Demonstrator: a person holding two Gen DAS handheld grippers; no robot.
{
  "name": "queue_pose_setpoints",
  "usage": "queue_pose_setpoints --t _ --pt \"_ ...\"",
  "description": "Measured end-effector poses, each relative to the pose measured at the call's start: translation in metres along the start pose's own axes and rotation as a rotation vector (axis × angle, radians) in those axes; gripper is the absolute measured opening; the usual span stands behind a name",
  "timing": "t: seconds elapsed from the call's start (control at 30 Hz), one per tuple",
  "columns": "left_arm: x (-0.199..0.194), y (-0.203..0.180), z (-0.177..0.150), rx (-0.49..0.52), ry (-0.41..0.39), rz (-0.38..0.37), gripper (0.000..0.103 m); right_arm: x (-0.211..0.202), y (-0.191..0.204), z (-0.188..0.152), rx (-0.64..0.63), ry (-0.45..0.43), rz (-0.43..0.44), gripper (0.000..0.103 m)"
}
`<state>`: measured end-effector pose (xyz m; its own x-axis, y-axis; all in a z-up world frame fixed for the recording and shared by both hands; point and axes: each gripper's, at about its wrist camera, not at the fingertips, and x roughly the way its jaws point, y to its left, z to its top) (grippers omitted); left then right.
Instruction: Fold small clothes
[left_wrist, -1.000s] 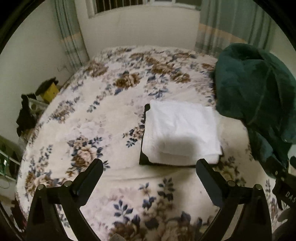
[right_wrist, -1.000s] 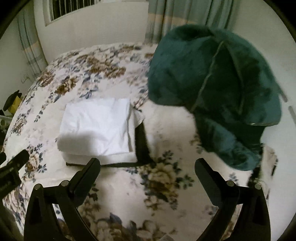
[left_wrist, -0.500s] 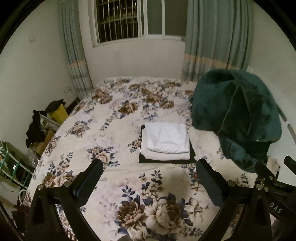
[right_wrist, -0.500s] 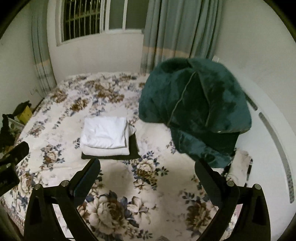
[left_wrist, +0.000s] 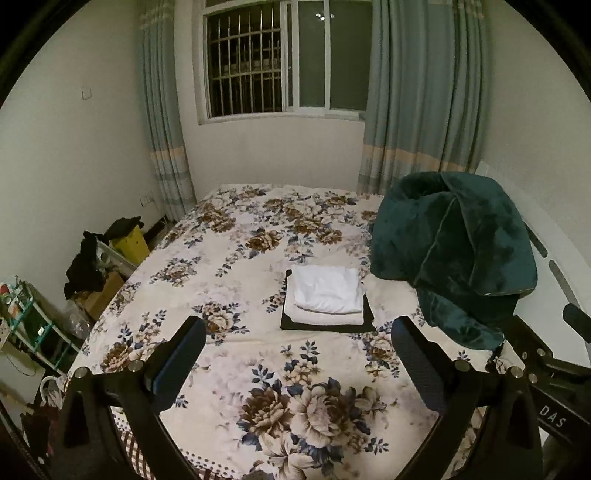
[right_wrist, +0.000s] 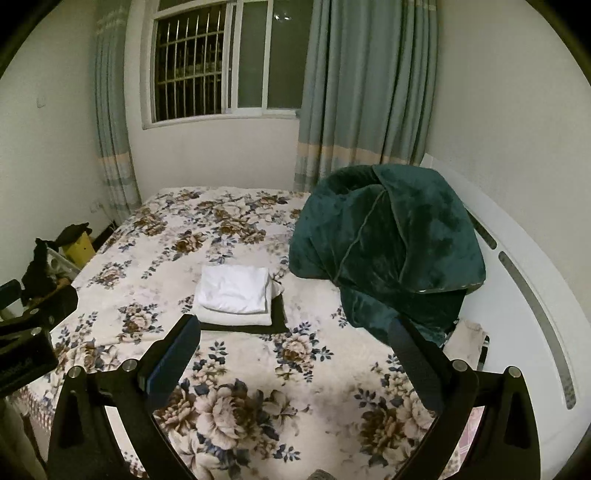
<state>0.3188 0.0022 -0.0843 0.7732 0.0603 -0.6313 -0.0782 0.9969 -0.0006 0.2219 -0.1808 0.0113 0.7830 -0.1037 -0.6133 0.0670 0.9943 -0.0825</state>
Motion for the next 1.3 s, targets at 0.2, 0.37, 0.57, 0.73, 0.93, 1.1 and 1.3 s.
queue_pose_setpoints --t 0.2,0.37,0.57,0.73,0.93,1.1,1.3 --pt "-0.029 0.005 -0.006 0.001 -0.026 0.003 0.103 -0.036 -0.001 0.005 -0.02 -0.052 0.01 0.103" --pt "-0.042 0.008 -0.01 -0.003 -0.036 0.007 0.103 -0.053 0.0 0.007 -0.021 -0.068 0.013 0.103" --pt "-0.052 0.01 -0.01 -0.011 -0.047 -0.008 0.103 -0.056 -0.002 0.01 -0.015 -0.076 0.018 0.103" --pt "-0.059 0.011 -0.008 -0.015 -0.062 -0.008 0.103 -0.062 -0.003 0.012 -0.014 -0.081 0.02 0.103" --pt "-0.06 0.011 -0.008 -0.015 -0.066 -0.005 0.103 -0.064 -0.003 0.011 -0.017 -0.08 0.024 0.103" --pt "-0.067 0.013 -0.008 -0.017 -0.069 0.006 0.103 -0.068 -0.001 0.016 -0.022 -0.078 0.032 0.103" --pt "-0.072 0.013 -0.007 -0.018 -0.074 0.011 0.103 -0.072 -0.001 0.018 -0.021 -0.078 0.035 0.103"
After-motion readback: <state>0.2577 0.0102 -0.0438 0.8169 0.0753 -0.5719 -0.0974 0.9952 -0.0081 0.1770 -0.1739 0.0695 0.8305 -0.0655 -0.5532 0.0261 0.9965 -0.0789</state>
